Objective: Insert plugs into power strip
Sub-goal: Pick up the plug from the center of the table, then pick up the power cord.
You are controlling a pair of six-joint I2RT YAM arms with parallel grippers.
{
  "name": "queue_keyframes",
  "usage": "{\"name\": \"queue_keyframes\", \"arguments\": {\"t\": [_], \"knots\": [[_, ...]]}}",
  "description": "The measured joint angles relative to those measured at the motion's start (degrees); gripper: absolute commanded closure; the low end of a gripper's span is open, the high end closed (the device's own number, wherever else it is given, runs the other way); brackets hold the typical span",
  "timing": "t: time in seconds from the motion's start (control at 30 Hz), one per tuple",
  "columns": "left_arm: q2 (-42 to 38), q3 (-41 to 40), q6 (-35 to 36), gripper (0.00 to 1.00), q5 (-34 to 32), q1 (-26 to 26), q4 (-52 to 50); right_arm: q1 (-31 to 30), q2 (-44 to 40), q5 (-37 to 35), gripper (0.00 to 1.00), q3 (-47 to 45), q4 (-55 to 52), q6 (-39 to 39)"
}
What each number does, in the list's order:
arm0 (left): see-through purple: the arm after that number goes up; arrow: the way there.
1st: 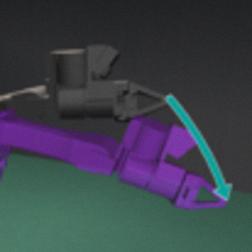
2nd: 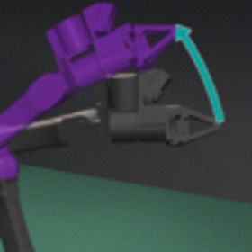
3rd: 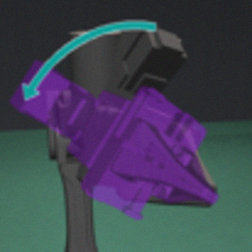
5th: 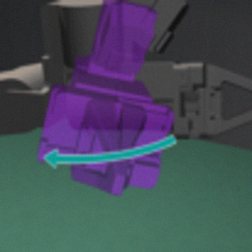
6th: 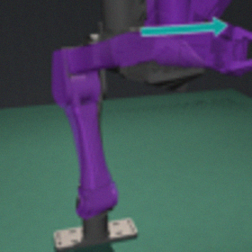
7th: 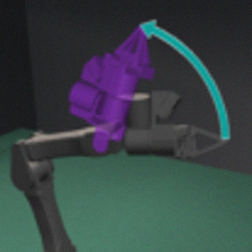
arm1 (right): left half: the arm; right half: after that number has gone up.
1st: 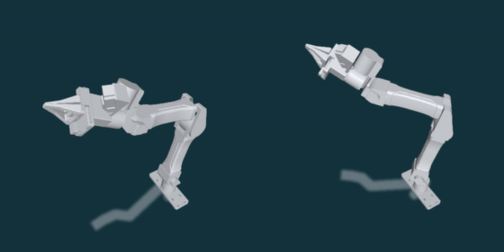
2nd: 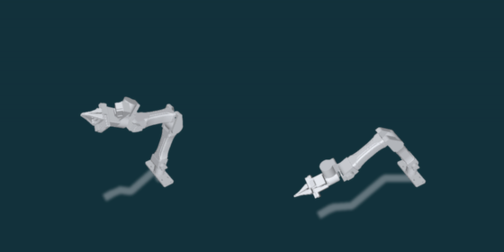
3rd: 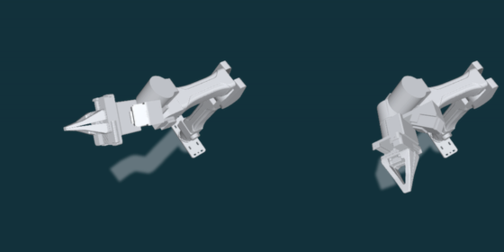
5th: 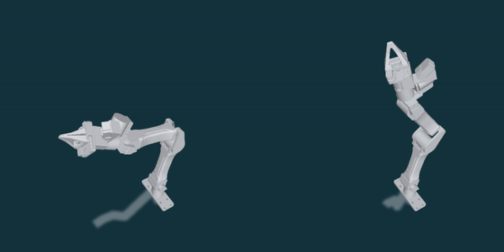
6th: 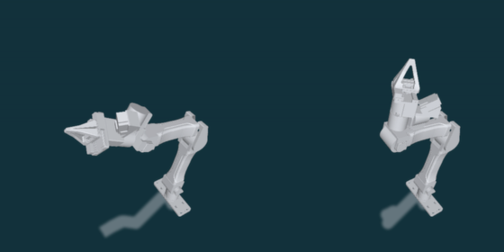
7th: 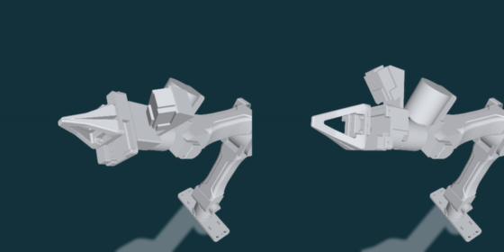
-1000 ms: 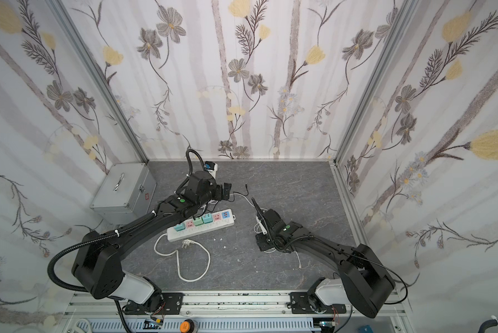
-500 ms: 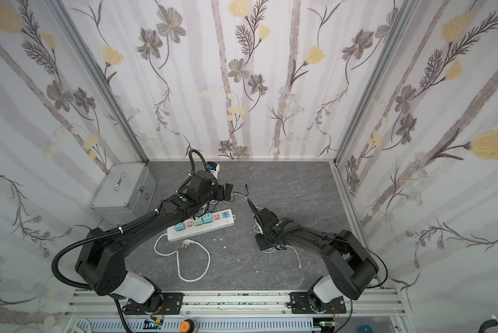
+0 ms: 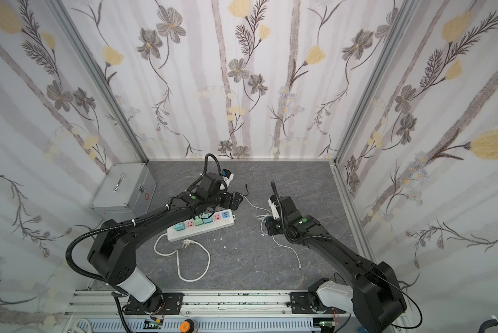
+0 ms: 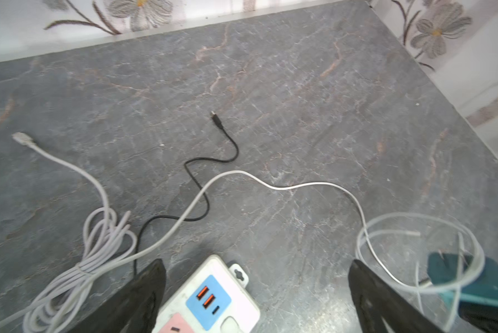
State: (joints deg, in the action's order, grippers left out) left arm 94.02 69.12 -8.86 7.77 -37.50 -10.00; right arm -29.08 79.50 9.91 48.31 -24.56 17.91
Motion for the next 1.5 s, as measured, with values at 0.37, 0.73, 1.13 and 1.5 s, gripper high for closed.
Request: {"name": "queue_keyframes", "arguments": {"t": [0.37, 0.73, 1.13, 1.5], "knots": [[4.59, 0.96, 0.94, 0.13, 17.33, -0.85, 1.33, 3.13, 8.48, 5.70, 0.90, 14.78, -21.20, -4.57], [11.02, 1.95, -5.22, 0.14, 36.74, -2.60, 9.14, 3.10, 6.91, 7.85, 0.90, 12.00, -20.81, -4.50], [13.40, 3.91, 1.38, 0.49, 29.51, -7.61, 3.63, 3.17, 5.01, 6.88, 0.91, 10.54, -18.40, -3.39], [14.51, 6.03, 3.69, 0.89, 15.65, -7.10, 0.57, 2.82, 2.62, 10.29, 0.91, 7.54, -14.08, -4.35]]}}
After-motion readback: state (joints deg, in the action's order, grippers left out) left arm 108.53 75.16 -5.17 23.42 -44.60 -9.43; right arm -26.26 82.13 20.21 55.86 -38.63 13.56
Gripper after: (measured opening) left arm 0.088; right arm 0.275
